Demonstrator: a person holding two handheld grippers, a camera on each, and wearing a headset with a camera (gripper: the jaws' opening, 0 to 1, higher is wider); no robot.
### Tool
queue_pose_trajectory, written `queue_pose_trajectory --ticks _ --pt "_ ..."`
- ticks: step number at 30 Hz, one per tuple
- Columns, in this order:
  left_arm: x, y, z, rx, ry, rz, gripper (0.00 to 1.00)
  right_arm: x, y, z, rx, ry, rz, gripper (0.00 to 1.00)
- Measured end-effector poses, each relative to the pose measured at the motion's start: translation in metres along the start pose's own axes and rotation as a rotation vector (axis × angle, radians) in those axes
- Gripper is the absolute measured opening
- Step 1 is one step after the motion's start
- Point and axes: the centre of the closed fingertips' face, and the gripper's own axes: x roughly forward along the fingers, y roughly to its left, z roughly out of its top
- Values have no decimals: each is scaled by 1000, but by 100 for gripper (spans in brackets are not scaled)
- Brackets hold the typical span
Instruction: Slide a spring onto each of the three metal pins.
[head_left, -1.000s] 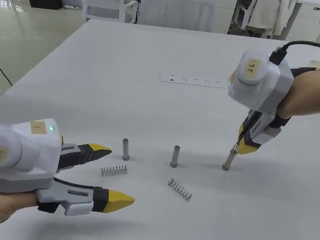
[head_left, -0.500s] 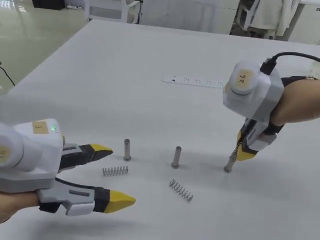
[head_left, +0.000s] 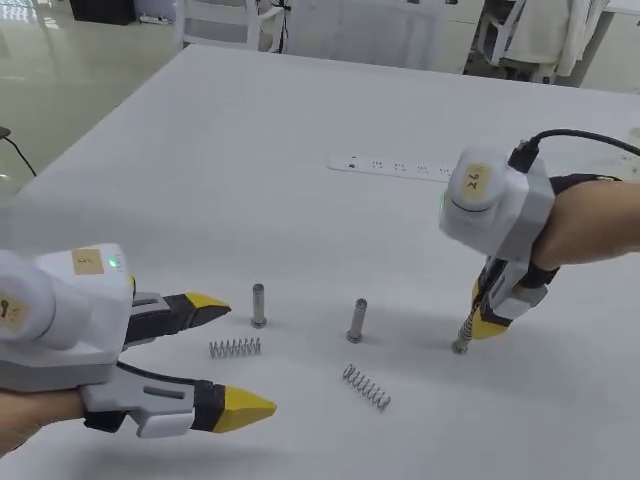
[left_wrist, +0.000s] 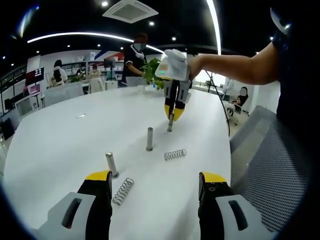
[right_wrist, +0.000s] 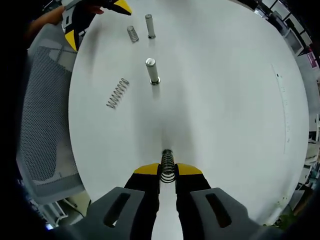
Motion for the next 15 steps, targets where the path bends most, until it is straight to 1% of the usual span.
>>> queue_pose_trajectory --ticks 10,15 --pt "1 0 0 0 -3 -1 66 8 4 -3 11 11 12 9" --pt "1 0 1 0 -4 -1 66 11 3 -4 15 13 16 9"
